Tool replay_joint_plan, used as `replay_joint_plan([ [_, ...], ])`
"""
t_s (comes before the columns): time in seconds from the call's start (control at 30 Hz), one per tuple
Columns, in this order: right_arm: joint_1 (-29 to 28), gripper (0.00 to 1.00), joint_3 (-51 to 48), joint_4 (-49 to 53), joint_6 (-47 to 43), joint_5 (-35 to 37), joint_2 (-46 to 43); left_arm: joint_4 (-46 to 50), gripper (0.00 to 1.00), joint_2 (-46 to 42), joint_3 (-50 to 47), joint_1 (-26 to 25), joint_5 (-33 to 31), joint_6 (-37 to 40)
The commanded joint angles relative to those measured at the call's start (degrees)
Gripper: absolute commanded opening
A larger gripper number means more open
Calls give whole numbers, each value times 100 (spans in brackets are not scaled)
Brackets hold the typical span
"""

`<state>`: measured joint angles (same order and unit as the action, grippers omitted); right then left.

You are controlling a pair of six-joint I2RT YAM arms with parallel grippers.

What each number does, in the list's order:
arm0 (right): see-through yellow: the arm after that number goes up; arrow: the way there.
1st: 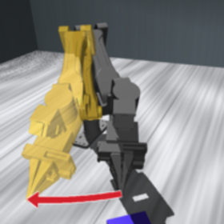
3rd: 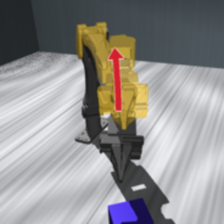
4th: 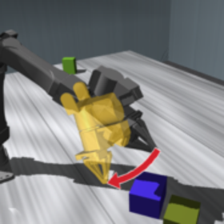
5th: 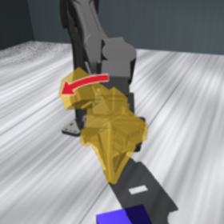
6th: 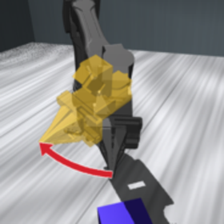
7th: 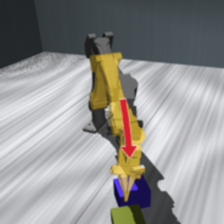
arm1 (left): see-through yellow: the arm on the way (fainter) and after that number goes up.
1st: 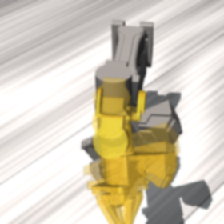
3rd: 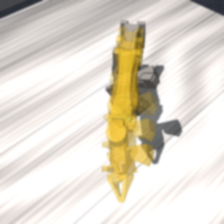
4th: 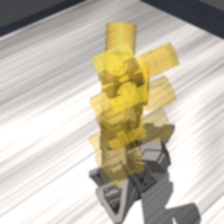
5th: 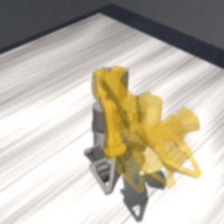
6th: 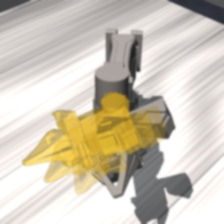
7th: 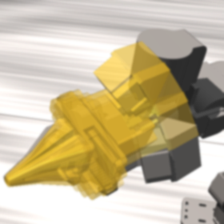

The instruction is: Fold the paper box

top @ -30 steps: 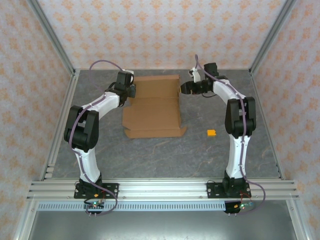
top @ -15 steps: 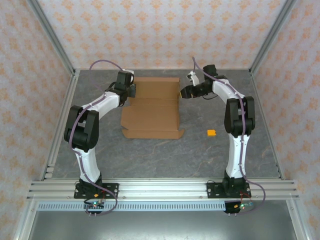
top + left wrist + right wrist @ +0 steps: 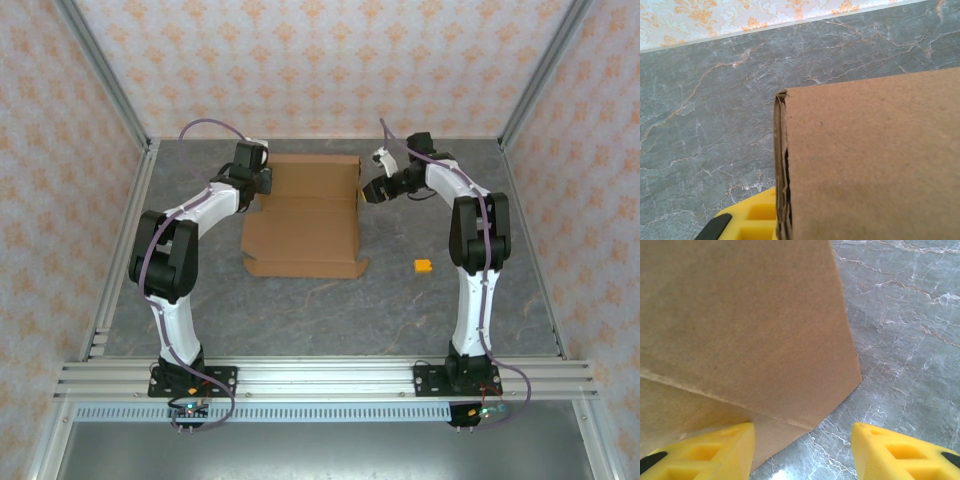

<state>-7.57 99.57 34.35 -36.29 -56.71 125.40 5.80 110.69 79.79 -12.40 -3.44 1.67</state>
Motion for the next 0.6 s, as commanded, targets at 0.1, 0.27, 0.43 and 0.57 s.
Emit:
replay_joint_plan([
  [0.1,-77,55,-25,245,-1040,-264,-271,289,0,110,140,-113,12,255],
  [0.27,-121,56,115,272,-1218,-199,-169,298,0,135,150,-113,15,261],
  [0.43,-157,59,343,358,-1305,-245,-73,315,0,145,160,-124,12,263],
  [0.57,-226,62,495,481,-1459,-226,-23,315,0,145,164,-138,19,273],
])
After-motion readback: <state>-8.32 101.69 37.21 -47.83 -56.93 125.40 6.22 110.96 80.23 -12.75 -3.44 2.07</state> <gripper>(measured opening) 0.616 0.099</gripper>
